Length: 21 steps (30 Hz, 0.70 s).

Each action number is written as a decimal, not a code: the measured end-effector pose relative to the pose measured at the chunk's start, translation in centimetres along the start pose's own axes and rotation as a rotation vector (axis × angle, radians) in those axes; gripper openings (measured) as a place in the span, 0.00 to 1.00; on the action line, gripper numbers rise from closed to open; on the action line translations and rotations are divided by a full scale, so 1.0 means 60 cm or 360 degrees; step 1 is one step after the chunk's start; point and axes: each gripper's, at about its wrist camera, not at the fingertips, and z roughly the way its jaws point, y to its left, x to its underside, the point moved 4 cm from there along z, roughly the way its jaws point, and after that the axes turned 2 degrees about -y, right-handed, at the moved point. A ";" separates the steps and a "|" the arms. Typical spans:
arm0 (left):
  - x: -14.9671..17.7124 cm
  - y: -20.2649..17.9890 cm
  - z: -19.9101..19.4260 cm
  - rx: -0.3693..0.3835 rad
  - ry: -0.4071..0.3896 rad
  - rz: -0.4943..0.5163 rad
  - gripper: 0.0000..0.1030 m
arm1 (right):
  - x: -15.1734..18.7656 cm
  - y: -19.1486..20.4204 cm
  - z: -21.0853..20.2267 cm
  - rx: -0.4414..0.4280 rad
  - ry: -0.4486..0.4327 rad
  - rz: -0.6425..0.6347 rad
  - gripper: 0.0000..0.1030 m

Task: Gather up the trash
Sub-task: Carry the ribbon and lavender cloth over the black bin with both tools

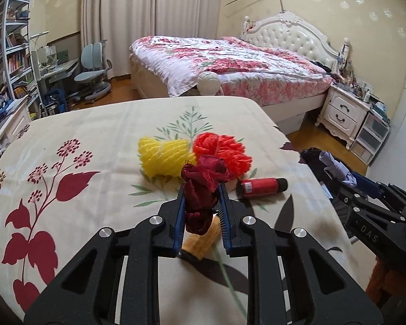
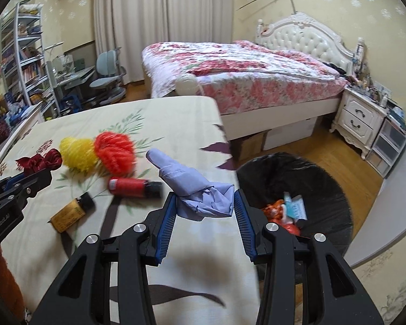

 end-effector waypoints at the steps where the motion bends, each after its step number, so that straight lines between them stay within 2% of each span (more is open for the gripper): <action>1: -0.004 -0.014 0.004 0.0025 0.0001 0.0014 0.21 | -0.002 -0.011 0.000 0.0023 -0.0005 0.0013 0.42; 14: -0.032 -0.176 0.070 0.0198 -0.0011 0.0198 0.21 | -0.003 -0.144 0.030 0.0265 0.0005 0.0187 0.42; 21: -0.034 -0.240 0.109 0.0229 0.0008 0.0272 0.21 | 0.002 -0.189 0.056 0.0351 0.0022 0.0253 0.42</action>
